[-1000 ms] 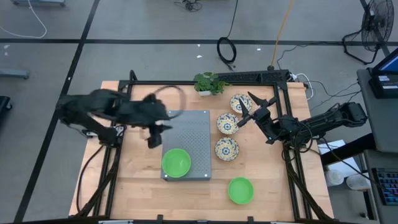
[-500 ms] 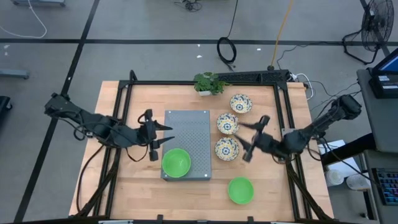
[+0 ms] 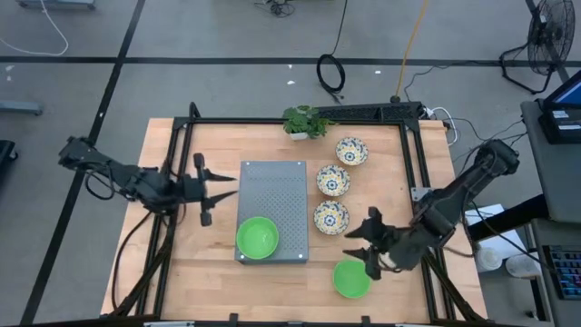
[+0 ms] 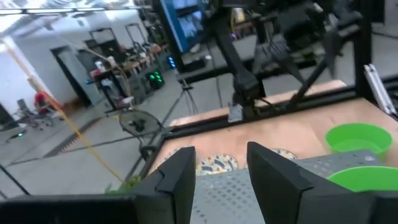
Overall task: Pick & Place Mini bowls
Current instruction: Stack the green bowl on the green bowls on the shelf
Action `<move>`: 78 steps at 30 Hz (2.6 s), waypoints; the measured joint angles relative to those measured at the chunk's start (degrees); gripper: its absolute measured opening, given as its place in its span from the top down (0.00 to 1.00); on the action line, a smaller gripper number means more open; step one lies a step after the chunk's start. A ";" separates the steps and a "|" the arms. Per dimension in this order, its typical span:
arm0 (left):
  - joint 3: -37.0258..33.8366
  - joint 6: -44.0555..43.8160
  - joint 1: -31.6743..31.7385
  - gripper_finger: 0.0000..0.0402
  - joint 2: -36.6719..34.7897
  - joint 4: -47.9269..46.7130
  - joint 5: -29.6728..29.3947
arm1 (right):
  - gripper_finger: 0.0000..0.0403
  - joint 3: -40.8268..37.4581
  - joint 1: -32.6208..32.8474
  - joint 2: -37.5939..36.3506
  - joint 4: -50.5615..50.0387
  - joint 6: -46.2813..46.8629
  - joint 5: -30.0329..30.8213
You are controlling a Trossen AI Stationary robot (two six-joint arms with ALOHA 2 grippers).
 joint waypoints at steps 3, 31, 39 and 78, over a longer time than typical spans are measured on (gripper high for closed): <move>-4.49 0.17 1.24 0.63 -3.27 4.36 0.00 | 0.51 -0.03 -0.61 2.20 -2.43 10.24 -8.55; -9.76 -0.09 13.21 0.63 -0.01 15.70 0.65 | 0.51 -7.85 -0.70 16.23 -6.59 31.81 -28.72; -9.78 -2.67 12.39 0.63 0.71 20.20 7.52 | 0.51 -7.85 0.01 16.23 -11.83 37.70 -30.90; -9.78 -13.40 8.03 0.63 0.78 15.42 13.72 | 0.51 -15.26 0.80 15.99 -32.67 40.78 -29.78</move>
